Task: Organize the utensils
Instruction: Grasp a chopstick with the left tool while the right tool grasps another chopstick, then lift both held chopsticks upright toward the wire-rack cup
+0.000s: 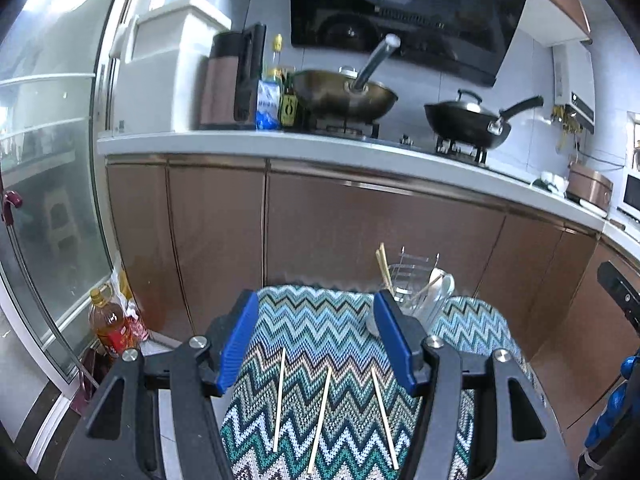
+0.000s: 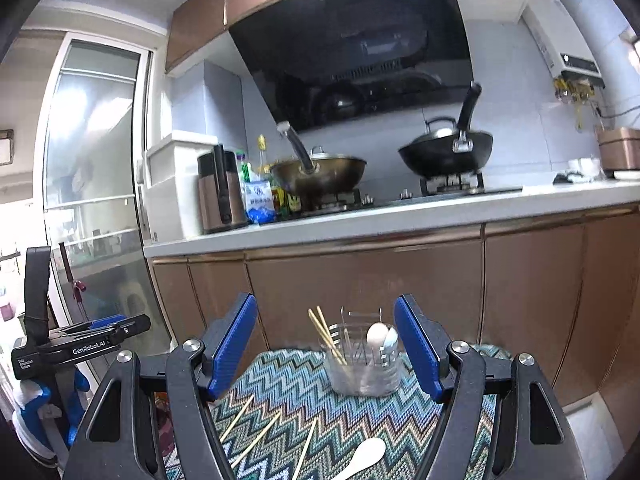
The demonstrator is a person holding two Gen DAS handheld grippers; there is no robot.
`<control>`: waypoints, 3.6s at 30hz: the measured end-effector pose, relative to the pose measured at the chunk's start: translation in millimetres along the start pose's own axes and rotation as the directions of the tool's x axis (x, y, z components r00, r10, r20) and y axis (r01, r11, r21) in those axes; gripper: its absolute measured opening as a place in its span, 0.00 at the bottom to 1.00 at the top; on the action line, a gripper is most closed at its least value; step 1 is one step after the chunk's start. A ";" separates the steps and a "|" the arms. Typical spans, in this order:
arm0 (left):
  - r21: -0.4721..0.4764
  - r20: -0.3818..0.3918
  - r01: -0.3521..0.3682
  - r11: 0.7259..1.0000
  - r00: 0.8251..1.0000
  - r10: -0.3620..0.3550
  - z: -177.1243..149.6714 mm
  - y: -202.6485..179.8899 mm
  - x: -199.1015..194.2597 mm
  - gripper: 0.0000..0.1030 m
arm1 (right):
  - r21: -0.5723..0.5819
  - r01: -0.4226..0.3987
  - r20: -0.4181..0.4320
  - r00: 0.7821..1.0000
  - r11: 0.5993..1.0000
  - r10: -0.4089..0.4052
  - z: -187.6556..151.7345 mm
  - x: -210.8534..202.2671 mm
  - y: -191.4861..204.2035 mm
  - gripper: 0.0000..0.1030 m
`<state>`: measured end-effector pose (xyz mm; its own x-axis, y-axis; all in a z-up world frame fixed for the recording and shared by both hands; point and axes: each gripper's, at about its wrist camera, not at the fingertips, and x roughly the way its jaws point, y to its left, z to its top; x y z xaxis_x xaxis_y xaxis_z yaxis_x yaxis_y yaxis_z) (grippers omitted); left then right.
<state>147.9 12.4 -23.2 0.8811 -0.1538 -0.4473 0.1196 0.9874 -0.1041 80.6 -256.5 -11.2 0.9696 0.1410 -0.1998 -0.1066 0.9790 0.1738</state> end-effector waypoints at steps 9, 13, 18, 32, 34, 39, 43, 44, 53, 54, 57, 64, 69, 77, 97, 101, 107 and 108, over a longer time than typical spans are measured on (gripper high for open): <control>0.011 -0.215 0.047 0.999 0.976 -0.044 -25.0 3.0 65.7 0.56 | 0.009 -0.051 -0.223 0.973 0.999 0.052 -34.7 61.0 1.0 0.55; 0.012 -0.316 0.071 0.997 0.947 -0.064 -40.0 4.8 97.6 0.55 | 0.029 -0.082 -0.345 0.935 0.996 0.087 -52.6 92.9 2.4 0.48; 0.017 -0.472 0.122 0.992 0.876 -0.100 -66.0 2.8 146.6 0.54 | 0.074 -0.116 -0.517 0.845 0.991 0.137 -87.9 141.2 4.4 0.38; 0.026 -0.723 0.218 0.976 0.678 -0.132 -104.4 -4.5 248.4 0.37 | 0.154 -0.131 -0.779 0.594 0.979 0.201 -160.2 254.2 1.6 0.26; 0.022 -0.746 0.219 0.975 0.654 -0.130 -106.9 -3.6 257.6 0.34 | 0.148 -0.131 -0.801 0.565 0.980 0.197 -167.3 266.1 3.2 0.26; 0.015 -0.793 0.212 0.977 0.598 -0.117 -116.2 0.5 277.4 0.27 | 0.134 -0.122 -0.852 0.493 0.983 0.177 -188.3 290.0 6.4 0.23; 0.037 -0.815 0.206 0.978 0.572 -0.090 -122.2 -0.1 287.8 0.27 | 0.110 -0.123 -0.879 0.451 0.986 0.154 -203.5 306.6 12.1 0.22; 0.044 -0.820 0.209 0.977 0.566 -0.084 -123.3 -0.9 289.7 0.26 | 0.110 -0.123 -0.884 0.442 0.986 0.153 -206.3 309.5 12.9 0.22; 0.113 -0.843 0.217 0.970 0.538 -0.022 -125.2 -8.8 300.6 0.18 | 0.091 -0.122 -0.909 0.396 0.988 0.133 -210.7 325.9 12.5 0.10; 0.121 -0.844 0.216 0.969 0.536 -0.014 -126.2 -9.4 303.6 0.15 | 0.092 -0.122 -0.910 0.392 0.988 0.133 -210.8 327.2 11.3 0.09; 0.138 -0.846 0.214 0.967 0.534 0.003 -126.1 -9.5 302.9 0.09 | 0.096 -0.121 -0.913 0.385 0.988 0.136 -210.2 330.8 10.4 0.09; 0.114 -0.818 0.197 0.974 0.575 -0.021 -126.6 -15.1 282.4 0.05 | 0.150 -0.102 -0.893 0.413 0.983 0.179 -203.8 318.0 -3.0 0.07; 0.088 -0.748 0.183 0.979 0.661 -0.056 -107.8 -15.1 251.2 0.05 | 0.179 -0.148 -0.833 0.503 0.973 0.230 -180.1 285.1 -2.2 0.07; 0.106 -0.591 0.146 0.984 0.805 -0.055 -87.3 -20.2 184.1 0.05 | 0.165 -0.246 -0.665 0.687 0.955 0.292 -144.1 206.0 -1.4 0.06; 0.079 -0.181 0.147 0.986 0.975 -0.131 -22.3 -14.6 37.7 0.05 | -0.026 -0.304 -0.326 0.903 0.952 0.279 -58.6 59.8 33.3 0.05; 0.074 -0.134 0.160 0.984 0.980 -0.149 4.7 -21.7 43.5 0.05 | -0.043 -0.305 -0.269 0.921 0.952 0.282 -31.0 68.8 30.1 0.05; 0.052 -0.049 0.198 0.979 0.979 -0.196 49.2 -37.6 65.5 0.05 | -0.052 -0.292 -0.196 0.941 0.955 0.277 6.8 100.1 16.5 0.05; 0.049 -0.033 0.204 0.978 0.979 -0.202 56.0 -41.7 70.1 0.05 | -0.053 -0.287 -0.181 0.945 0.956 0.274 13.1 105.6 13.7 0.05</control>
<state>230.3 -37.4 -0.5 0.8232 -0.3517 -0.4458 0.3189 0.9359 -0.1494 184.4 -230.1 -17.3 0.8468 0.4279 -0.3158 -0.3923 0.9035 0.1725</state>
